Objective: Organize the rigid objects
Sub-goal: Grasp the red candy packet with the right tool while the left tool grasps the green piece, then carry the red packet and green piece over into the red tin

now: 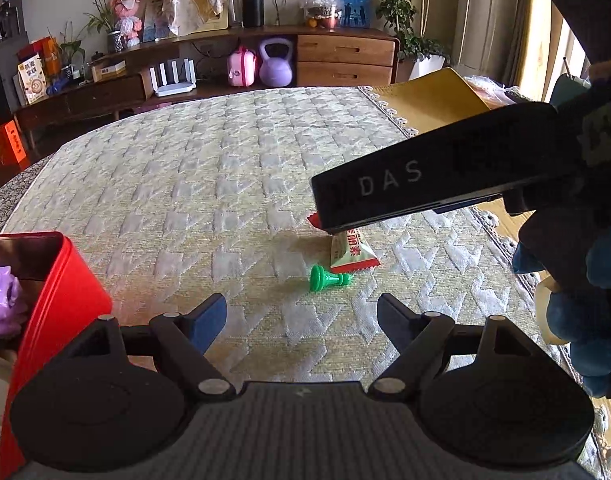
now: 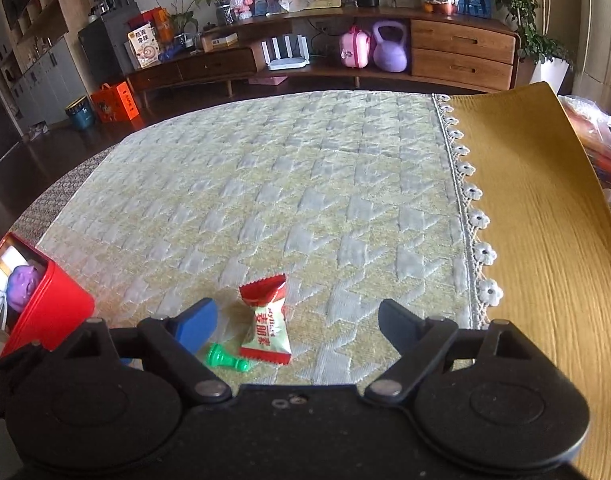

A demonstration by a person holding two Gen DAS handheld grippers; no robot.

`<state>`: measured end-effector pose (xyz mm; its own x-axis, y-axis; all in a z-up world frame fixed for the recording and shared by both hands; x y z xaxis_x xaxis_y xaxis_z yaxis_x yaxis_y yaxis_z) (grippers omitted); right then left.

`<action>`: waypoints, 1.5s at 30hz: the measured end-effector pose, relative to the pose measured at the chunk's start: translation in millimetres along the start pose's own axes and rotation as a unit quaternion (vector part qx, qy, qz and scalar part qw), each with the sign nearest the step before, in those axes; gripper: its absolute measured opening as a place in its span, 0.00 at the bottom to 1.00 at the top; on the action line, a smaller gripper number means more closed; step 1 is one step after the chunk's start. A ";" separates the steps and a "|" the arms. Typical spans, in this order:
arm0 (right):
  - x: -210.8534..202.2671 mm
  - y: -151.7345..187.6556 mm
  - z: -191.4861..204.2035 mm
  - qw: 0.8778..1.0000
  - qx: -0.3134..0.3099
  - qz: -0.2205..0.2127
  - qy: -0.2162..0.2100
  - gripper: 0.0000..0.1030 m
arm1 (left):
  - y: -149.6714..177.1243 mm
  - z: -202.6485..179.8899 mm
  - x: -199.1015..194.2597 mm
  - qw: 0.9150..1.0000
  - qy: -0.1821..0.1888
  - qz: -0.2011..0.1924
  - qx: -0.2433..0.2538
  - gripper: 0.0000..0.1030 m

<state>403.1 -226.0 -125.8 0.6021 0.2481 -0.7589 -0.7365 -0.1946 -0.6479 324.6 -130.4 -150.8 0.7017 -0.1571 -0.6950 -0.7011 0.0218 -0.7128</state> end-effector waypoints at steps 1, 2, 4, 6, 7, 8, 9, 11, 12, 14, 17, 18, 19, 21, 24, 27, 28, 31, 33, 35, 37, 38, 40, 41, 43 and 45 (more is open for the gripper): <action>2.3 0.4 0.4 1.000 -0.001 0.001 -0.005 0.78 | -0.2 -0.3 3.2 1.000 0.001 0.000 -0.002 0.80; 4.8 -0.3 0.7 1.000 -0.002 0.003 -0.010 0.74 | -0.4 -1.4 6.3 1.000 0.001 -0.001 -0.005 0.80; 8.7 0.6 2.1 1.000 -0.006 0.005 -0.016 0.71 | -1.0 -1.5 11.4 1.000 -0.001 -0.004 -0.010 0.80; 11.9 0.8 3.7 1.000 -0.012 0.006 -0.019 0.68 | -2.3 -2.8 16.7 1.000 -0.003 -0.005 -0.009 0.80; 13.6 1.2 4.5 1.000 -0.015 0.007 -0.020 0.64 | -3.0 -4.0 18.9 1.000 -0.005 -0.006 -0.007 0.80; 15.3 1.4 4.8 1.000 -0.018 0.008 -0.019 0.61 | -3.4 -5.9 21.4 1.000 -0.008 -0.006 -0.003 0.80; 17.3 0.9 4.5 1.000 -0.019 0.009 -0.019 0.58 | -3.3 -7.4 23.6 1.000 -0.011 -0.005 0.001 0.80; 20.1 0.1 3.4 1.000 -0.018 0.010 -0.021 0.53 | -3.7 -11.2 25.4 1.000 -0.014 -0.011 0.009 0.80; 20.2 -0.4 3.0 1.000 -0.019 0.007 -0.021 0.52 | -3.7 -13.2 26.2 1.000 -0.016 -0.014 0.014 0.80; 19.6 0.5 2.9 1.000 -0.022 0.004 -0.022 0.44 | -4.1 -15.7 26.5 0.999 -0.018 -0.018 0.020 0.78; 18.8 0.5 2.6 1.000 -0.024 -0.002 -0.020 0.36 | -3.8 -20.2 25.7 0.999 -0.009 -0.020 0.025 0.63; 18.2 0.8 2.4 0.999 -0.024 -0.003 -0.022 0.34 | -3.6 -22.5 24.8 0.999 -0.006 -0.020 0.029 0.56; 18.0 1.4 2.3 0.999 -0.024 -0.004 -0.025 0.29 | -3.3 -24.4 23.8 0.999 -0.004 -0.021 0.033 0.47; 18.1 1.8 1.5 0.999 -0.022 -0.006 -0.026 0.26 | -2.9 -27.8 22.6 0.999 0.001 -0.021 0.037 0.37; 16.3 2.6 0.4 0.999 -0.018 -0.010 -0.027 0.25 | -2.6 -26.4 21.2 0.999 0.003 -0.019 0.031 0.31; 13.7 2.7 -2.8 1.000 -0.010 -0.014 -0.026 0.24 | -3.0 -23.1 20.2 0.999 0.000 -0.018 0.027 0.23; 12.7 3.1 -4.6 1.000 -0.006 -0.015 -0.025 0.24 | -3.5 -21.9 20.0 1.000 0.000 -0.017 0.024 0.23; 8.1 4.9 -9.9 0.999 0.011 -0.016 -0.030 0.23 | -3.5 -17.8 17.4 1.000 -0.002 -0.013 0.020 0.23; 3.0 7.4 -12.5 0.999 0.018 -0.018 -0.029 0.23 | -3.8 -14.0 15.4 1.000 -0.001 -0.010 0.016 0.23; -4.1 10.3 -15.3 0.999 0.029 -0.020 -0.032 0.22 | -4.4 -8.9 11.8 1.000 0.000 -0.006 0.005 0.23; -13.0 13.8 -17.5 0.998 0.036 -0.025 -0.036 0.22 | -3.2 -4.0 6.6 1.000 0.000 -0.003 -0.001 0.23; -17.8 15.5 -18.0 0.998 0.038 -0.027 -0.037 0.21 | -2.1 -2.0 2.7 1.000 -0.001 -0.002 -0.003 0.23; -27.3 19.5 -17.9 0.998 0.040 -0.030 -0.040 0.21 | 0.3 1.3 -5.2 1.000 0.001 0.002 -0.008 0.23; -32.0 21.8 -17.4 0.998 0.040 -0.032 -0.041 0.21 | 1.6 3.1 -9.1 1.000 0.002 0.005 -0.012 0.23; -41.9 27.6 -15.0 0.998 0.040 -0.032 -0.039 0.21 | 4.4 7.9 -17.9 1.000 0.003 0.012 -0.023 0.23; -51.5 33.4 -12.0 0.998 0.039 -0.032 -0.040 0.21 | 7.2 11.4 -29.9 1.000 0.005 0.011 -0.028 0.23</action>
<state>351.1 -256.7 -109.2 0.6244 0.3333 -0.7064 -0.7211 -0.1017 -0.6854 299.9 -114.3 -136.3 0.6855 -0.1671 -0.7087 -0.7220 -0.0305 -0.6912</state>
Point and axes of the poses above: each gripper's, at about its wrist camera, not at the fingertips, and x roughly the way its jaws point, z to its left, y to its underside, the point moved 4 cm from there along x, roughly the way its jaws point, and after that the axes turned 7 degrees about y, right-handed, at the moved point
